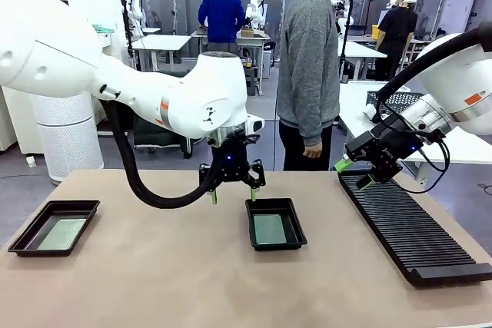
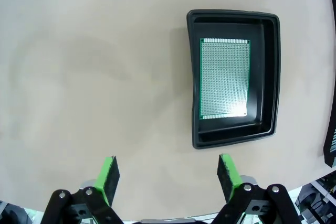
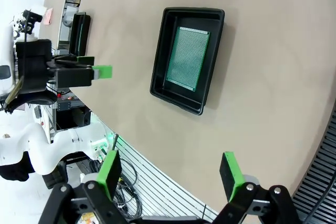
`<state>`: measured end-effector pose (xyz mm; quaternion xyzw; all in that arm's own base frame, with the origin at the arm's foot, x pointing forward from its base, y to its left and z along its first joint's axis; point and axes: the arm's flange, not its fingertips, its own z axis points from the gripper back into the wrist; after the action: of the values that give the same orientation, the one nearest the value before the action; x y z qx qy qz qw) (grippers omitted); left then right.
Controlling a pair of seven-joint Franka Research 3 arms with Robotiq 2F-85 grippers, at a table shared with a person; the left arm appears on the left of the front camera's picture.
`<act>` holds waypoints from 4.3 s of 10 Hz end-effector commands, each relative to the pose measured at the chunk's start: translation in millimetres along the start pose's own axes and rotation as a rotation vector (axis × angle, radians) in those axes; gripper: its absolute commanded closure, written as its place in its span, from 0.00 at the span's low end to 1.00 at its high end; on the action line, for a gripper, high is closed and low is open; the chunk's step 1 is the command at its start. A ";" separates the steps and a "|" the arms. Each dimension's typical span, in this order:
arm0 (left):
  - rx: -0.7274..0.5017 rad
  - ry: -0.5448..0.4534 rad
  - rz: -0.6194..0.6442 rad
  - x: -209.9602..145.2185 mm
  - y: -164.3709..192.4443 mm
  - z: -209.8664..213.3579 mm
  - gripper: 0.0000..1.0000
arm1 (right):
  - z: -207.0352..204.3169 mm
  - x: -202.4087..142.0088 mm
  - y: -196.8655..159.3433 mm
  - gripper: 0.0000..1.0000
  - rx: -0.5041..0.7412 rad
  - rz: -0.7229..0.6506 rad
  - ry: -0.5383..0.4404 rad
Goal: Inspect and transfer BCBs to ESD trays.
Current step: Pick up the ESD tray and place it on the left side of the table.
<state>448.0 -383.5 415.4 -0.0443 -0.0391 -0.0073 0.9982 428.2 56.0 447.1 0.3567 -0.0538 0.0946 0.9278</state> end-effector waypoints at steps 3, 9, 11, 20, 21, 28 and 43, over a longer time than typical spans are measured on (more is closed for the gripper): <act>0.017 -0.001 0.019 15.9 -27.0 -22.7 0.00 | 0.1 -0.9 0.4 0.00 0.003 -0.002 0.000; 0.049 0.011 0.050 34.4 -37.3 -59.3 0.00 | 0.1 -0.9 0.4 0.00 0.003 -0.002 0.000; 0.041 0.015 0.042 37.5 -38.4 -66.1 0.00 | 0.1 -0.9 0.4 0.00 0.003 -0.002 0.000; 0.044 -0.008 0.040 33.3 -39.3 -73.1 0.00 | 0.1 -0.9 0.4 0.00 0.003 -0.002 0.000; 0.048 -0.003 0.036 35.2 -39.9 -80.5 0.00 | 0.1 -0.9 0.4 0.00 0.003 -0.002 0.000; 0.001 -0.001 0.008 39.2 -29.7 -110.0 0.11 | 0.1 -0.9 0.4 0.00 0.003 -0.002 0.000; -0.006 -0.028 0.007 32.9 -25.1 -107.2 1.00 | 0.1 -0.9 0.4 0.00 0.003 -0.002 0.000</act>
<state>495.2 -427.9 314.8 -0.0516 -0.0419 0.0020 0.9978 428.3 55.6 447.1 0.3564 -0.0540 0.0941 0.9280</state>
